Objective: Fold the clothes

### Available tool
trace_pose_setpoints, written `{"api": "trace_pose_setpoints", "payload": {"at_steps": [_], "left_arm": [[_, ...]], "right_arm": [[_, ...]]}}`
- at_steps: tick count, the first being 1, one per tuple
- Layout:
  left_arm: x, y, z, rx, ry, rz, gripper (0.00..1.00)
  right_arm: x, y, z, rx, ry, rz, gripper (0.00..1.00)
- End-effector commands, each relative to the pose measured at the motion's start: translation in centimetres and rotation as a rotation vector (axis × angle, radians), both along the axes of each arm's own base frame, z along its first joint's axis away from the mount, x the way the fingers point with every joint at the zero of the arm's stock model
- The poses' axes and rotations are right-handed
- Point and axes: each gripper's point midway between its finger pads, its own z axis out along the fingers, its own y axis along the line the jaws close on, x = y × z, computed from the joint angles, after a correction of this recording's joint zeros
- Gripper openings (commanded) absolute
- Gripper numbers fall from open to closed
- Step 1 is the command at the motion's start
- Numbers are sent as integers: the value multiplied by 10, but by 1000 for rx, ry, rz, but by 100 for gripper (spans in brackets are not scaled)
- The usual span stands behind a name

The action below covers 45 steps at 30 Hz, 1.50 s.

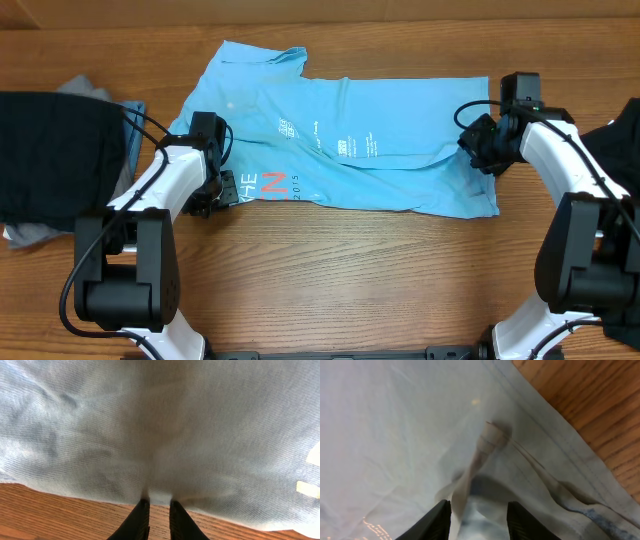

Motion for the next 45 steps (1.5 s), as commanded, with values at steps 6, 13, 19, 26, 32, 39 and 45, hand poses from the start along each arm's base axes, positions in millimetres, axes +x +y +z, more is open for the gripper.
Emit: {"api": "trace_pose_setpoints", "payload": {"at_steps": [6,13,19,26,32,39,45], "left_arm": [[-3,3,-1,14,4,21,18],[-3,4,-1,21,4,21,18],[-2,4,-1,21,3,20,18],[-3,4,-1,22,6,10,18],[-5,10,1,58,16,10,17],[-8,14,1,77,26,10,14],[-6,19,2,107,18,10,13]], "right_arm": [[10,-4,8,12,-38,-113,40],[8,-5,4,9,-33,-130,38],[6,-5,-7,8,-40,-137,38],[10,-8,-6,-5,-60,-140,4],[14,-23,-2,-106,-78,-114,4],[35,-25,17,-105,-152,-119,4],[48,-30,31,-119,-202,-132,4]]}}
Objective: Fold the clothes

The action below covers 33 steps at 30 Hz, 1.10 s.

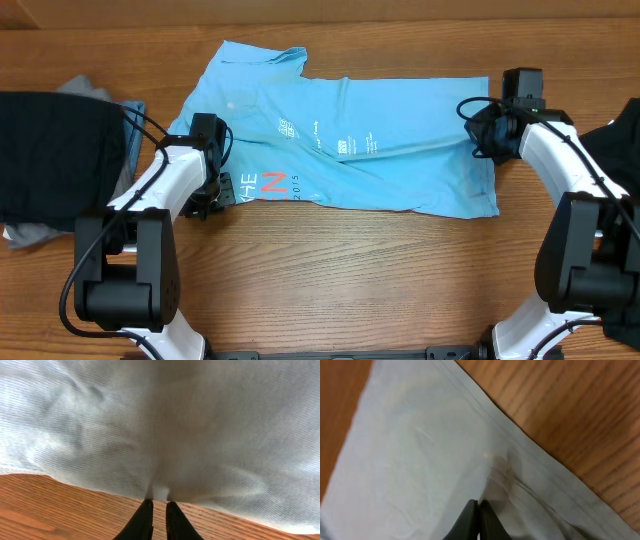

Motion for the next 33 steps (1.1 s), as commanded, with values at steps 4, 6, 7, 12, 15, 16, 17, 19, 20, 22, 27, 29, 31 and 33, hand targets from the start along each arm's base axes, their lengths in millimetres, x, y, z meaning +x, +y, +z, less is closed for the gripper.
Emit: {"api": "trace_pose_setpoints", "payload": {"at_steps": [4,6,7,12,15,16,17,19,20,22,27,29,31,33], "left_arm": [[-1,9,1,49,-1,10,13],[-1,9,1,52,-1,10,13],[-1,10,1,58,-1,9,13],[-3,12,2,67,7,9,13],[-4,12,2,68,9,9,13],[-4,12,2,68,8,9,13],[-4,12,2,71,8,9,13],[-3,16,3,86,8,11,13],[-4,16,3,87,8,13,13],[-4,17,3,88,8,15,13],[-4,19,3,89,8,20,12],[-5,19,3,90,11,20,12],[-5,19,3,90,14,20,12],[-5,19,3,90,14,20,10]], "right_arm": [[23,-12,26,-46,-98,-44,4],[26,-13,28,-50,-114,-46,4],[28,-14,29,-54,-126,-47,4],[37,-16,35,-64,-165,-52,4],[36,-25,36,-108,-163,-78,4],[35,-29,36,-129,-159,-89,4],[34,-31,36,-141,-157,-95,4],[33,-37,36,-168,-151,-106,4],[32,-39,36,-179,-150,-111,4],[33,-40,37,-188,-153,-115,4],[37,-42,40,-193,-176,-120,4],[39,-42,42,-193,-186,-120,4],[40,-42,42,-194,-190,-121,4],[40,-44,43,-207,-189,-128,9]]}}
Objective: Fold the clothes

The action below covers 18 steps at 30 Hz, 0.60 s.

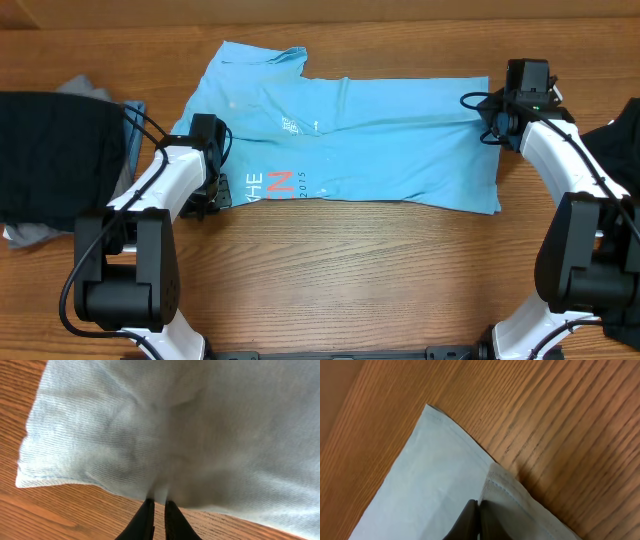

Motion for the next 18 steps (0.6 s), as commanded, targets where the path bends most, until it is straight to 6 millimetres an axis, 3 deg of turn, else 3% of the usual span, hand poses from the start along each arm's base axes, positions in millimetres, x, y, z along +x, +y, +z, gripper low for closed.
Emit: {"api": "trace_pose_setpoints", "payload": {"at_steps": [1,3,7,11,13,14,15,16,17,18], "left_arm": [[-3,7,0,23,4,20,7],[-1,8,1,27,0,20,4],[14,7,15,23,-46,31,4],[33,-3,47,-35,-95,44,4],[34,-12,60,-90,-87,43,6],[33,-17,64,-117,-76,44,8],[30,-21,66,-138,-64,44,11],[27,-23,65,-155,-50,46,15],[25,-23,64,-156,-42,46,13],[23,-24,61,-159,-38,47,9]], "right_arm": [[10,-12,21,-53,-51,-27,17],[14,-12,24,-94,-57,29,29],[21,-13,35,-187,-45,156,82],[9,-12,42,-204,47,211,86],[-5,-7,44,-173,115,229,82],[-14,-3,45,-146,152,245,73],[-21,1,44,-121,183,260,53],[-37,13,40,-61,245,314,23],[-44,19,37,-31,271,337,7],[-56,29,32,22,314,367,4]]}}
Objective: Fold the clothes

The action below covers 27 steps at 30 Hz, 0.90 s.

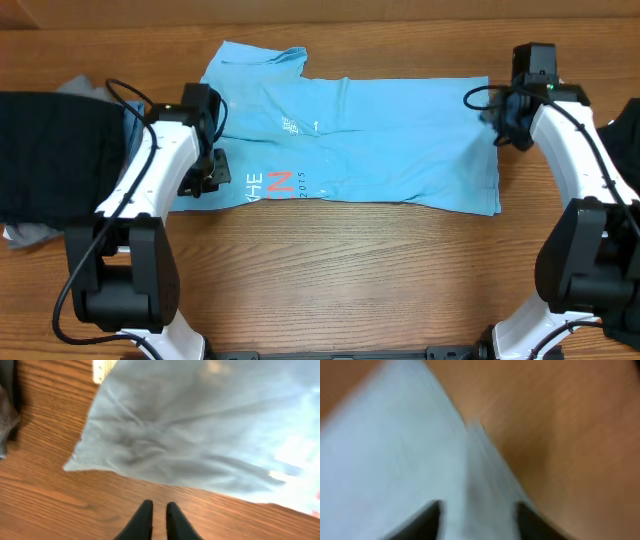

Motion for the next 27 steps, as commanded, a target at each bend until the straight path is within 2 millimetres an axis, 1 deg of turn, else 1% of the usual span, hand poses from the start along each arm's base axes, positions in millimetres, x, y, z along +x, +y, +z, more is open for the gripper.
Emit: {"api": "trace_pose_setpoints", "payload": {"at_steps": [1,3,5,6,11,15,18,20,23,27], "left_arm": [[-3,-8,5,-79,-14,28,6],[-6,-10,0,-98,-5,31,4],[-8,-14,-6,-117,-3,31,4],[-9,-18,-14,-141,-6,29,4],[-8,-22,-36,-169,-43,38,4],[-14,-20,-45,-158,-29,38,4],[-18,-5,-47,-70,-24,39,4],[-14,6,-49,-10,-48,39,4],[-8,8,-52,5,-84,40,4],[-4,8,-60,3,-119,40,5]], "right_arm": [[-22,29,10,154,70,94,4],[-41,38,2,202,145,102,4],[-55,39,-3,206,202,111,4],[-66,38,-10,201,245,116,4],[-87,40,-39,203,307,128,4],[-102,40,-65,198,335,124,4],[-107,40,-79,196,333,125,4],[-108,40,-85,194,325,125,4],[-110,38,-91,182,321,124,4],[-116,23,-97,94,343,108,4]]}}
